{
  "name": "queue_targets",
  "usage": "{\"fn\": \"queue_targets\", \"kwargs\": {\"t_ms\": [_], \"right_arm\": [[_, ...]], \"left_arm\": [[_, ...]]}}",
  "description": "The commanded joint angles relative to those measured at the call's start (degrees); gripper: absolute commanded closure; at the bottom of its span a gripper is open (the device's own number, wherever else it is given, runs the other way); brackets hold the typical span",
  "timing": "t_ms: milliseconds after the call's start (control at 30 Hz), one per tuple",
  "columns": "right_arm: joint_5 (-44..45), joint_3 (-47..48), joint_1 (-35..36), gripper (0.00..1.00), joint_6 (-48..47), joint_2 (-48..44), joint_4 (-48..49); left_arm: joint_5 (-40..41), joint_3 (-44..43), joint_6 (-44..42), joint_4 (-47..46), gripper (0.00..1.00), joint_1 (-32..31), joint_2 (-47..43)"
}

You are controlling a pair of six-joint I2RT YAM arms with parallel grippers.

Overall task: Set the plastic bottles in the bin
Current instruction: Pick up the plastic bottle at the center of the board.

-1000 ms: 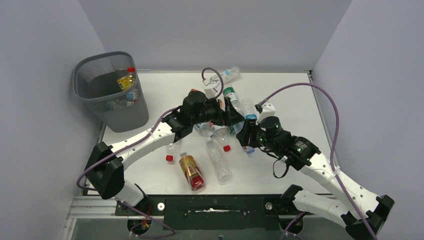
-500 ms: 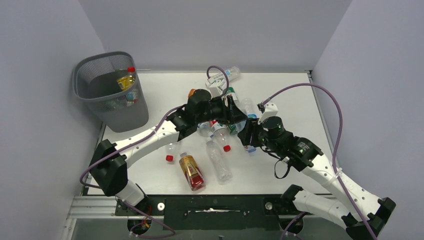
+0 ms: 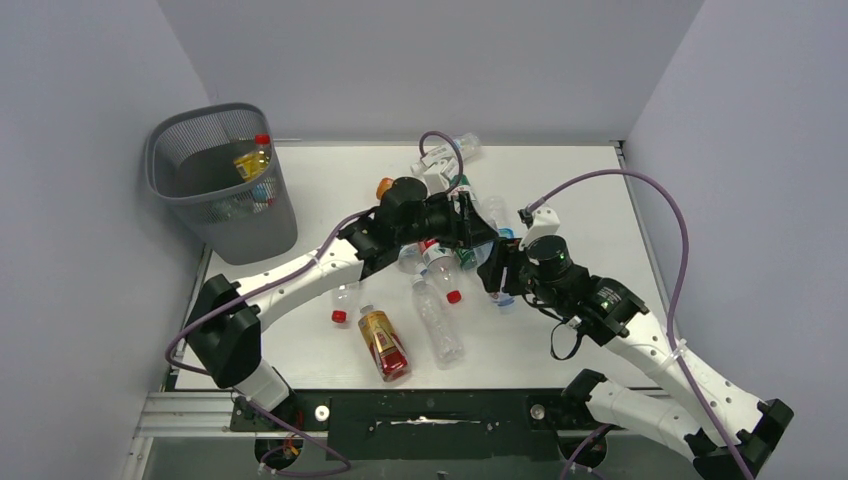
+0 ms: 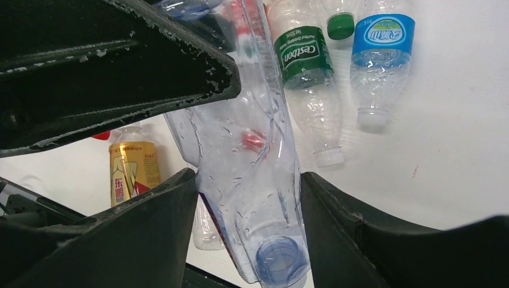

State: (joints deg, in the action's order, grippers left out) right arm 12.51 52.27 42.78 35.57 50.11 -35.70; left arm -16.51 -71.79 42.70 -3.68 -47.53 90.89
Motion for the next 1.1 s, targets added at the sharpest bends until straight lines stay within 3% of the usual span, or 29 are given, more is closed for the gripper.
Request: {"fn": "queue_targets", "kwargs": {"t_ms": [0, 167, 300, 633, 1067], "right_arm": [[-0.49, 0.69, 0.23, 0.37, 0.21, -1.69, 4.95], [0.25, 0.32, 0.21, 0.15, 0.44, -1.92, 4.68], [0.98, -0.10, 0.06, 0.07, 0.89, -2.16, 4.14], [2.10, -0.03, -0.52, 0.02, 1.33, -3.58, 2.41], [3.91, -0.57, -0.60, 0.01, 2.87, -7.03, -0.25]], "left_arm": [[2.07, -2.90, -2.36, -0.27, 0.69, 0.45, 1.45], [3.50, -3.89, -4.17, 2.22, 0.69, 0.50, 1.26], [4.41, -4.36, -5.37, 3.59, 0.69, 0.60, 1.30], [5.40, -5.40, -7.67, 6.05, 0.69, 2.67, 1.12], [5.47, -7.68, -11.73, 12.23, 0.69, 11.57, -4.03]]}}
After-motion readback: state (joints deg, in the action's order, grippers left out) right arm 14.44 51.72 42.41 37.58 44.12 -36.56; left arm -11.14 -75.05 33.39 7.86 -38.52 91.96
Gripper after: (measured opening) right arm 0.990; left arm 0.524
